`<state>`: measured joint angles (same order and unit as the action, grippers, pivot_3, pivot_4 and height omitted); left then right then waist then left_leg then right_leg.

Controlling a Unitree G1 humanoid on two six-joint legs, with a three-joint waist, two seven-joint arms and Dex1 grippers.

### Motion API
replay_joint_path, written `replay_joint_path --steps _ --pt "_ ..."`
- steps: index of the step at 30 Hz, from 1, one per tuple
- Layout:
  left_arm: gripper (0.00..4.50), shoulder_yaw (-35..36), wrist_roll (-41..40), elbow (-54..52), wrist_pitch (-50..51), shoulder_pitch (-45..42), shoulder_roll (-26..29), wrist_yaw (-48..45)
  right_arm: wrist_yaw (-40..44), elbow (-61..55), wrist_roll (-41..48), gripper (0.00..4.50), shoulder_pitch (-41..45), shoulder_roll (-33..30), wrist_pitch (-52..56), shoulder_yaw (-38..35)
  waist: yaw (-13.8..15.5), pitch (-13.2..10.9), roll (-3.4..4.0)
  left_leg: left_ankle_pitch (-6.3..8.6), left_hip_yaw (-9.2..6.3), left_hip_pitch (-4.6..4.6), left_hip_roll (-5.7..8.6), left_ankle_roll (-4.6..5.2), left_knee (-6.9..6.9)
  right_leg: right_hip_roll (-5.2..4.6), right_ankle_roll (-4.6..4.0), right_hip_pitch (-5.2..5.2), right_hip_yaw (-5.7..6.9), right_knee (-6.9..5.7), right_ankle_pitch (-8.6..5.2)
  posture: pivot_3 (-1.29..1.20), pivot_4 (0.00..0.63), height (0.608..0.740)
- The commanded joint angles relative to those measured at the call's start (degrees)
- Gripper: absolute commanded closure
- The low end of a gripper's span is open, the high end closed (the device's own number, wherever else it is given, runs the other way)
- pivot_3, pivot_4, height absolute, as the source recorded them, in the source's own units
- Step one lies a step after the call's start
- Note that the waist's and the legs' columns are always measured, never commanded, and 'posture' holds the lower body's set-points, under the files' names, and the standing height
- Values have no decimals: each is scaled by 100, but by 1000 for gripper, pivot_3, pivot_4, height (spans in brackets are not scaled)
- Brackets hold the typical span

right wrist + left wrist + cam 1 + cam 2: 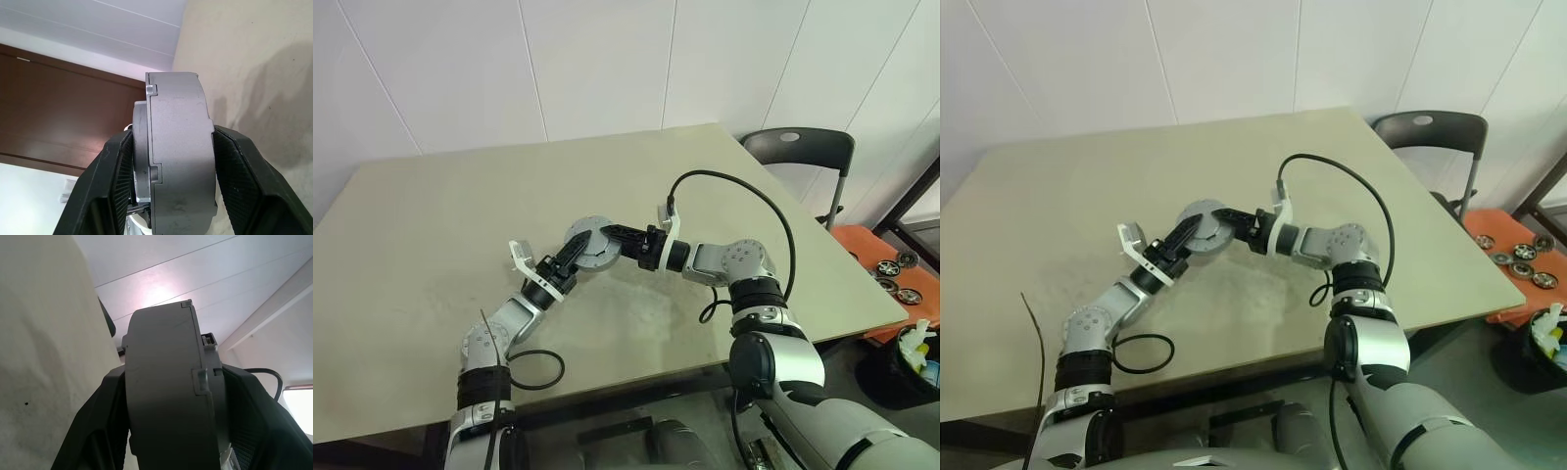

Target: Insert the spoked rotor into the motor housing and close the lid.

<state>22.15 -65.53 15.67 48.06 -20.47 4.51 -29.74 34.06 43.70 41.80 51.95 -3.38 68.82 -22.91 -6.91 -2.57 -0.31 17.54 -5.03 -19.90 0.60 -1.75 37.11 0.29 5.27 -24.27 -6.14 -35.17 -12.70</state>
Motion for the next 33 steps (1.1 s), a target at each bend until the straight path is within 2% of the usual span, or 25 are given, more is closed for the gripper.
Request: replay_joint_path --steps 1,11,16,23,25,29,33 --pt "2164 -53 50 -255 15 -118 55 -19 91 -193 189 2246 191 32 -73 -74 0 0 0 0 0 0 0 0 0 0 0 0 0 0 0 0 0 740" --pt "2164 -22 -281 -728 157 -206 -63 137 50 -213 211 2246 140 118 -112 -90 0 0 0 0 0 0 0 0 1 -1 0 0 0 -1 1 0 0 740" --pt "2164 -17 -298 -773 174 -213 -85 146 25 -251 216 2384 117 141 -123 -114 2 0 0 0 0 0 0 0 2 -1 0 0 0 -2 1 0 0 740" --pt "2164 0 -231 -755 144 -231 -77 173 135 -484 31 2384 6 156 -417 168 1 0 0 0 0 0 0 0 2 -1 0 0 0 -3 1 0 0 740" --pt "2164 -6 -215 -751 128 -234 -83 183 162 -545 31 1630 -26 156 -439 223 2 0 0 0 0 0 0 0 2 -1 0 0 0 -3 1 0 0 740" --pt "2164 -11 -189 -751 88 -227 -90 188 91 -352 -20 452 24 97 -356 291 4 1 -1 0 0 0 1 0 3 -1 0 0 0 -3 1 0 0 740" --pt "2164 13 -166 -780 8 -210 -94 191 -10 -131 -75 452 59 75 -442 271 1 1 -1 0 -1 2 0 0 3 -1 -2 0 0 -5 2 0 0 740"
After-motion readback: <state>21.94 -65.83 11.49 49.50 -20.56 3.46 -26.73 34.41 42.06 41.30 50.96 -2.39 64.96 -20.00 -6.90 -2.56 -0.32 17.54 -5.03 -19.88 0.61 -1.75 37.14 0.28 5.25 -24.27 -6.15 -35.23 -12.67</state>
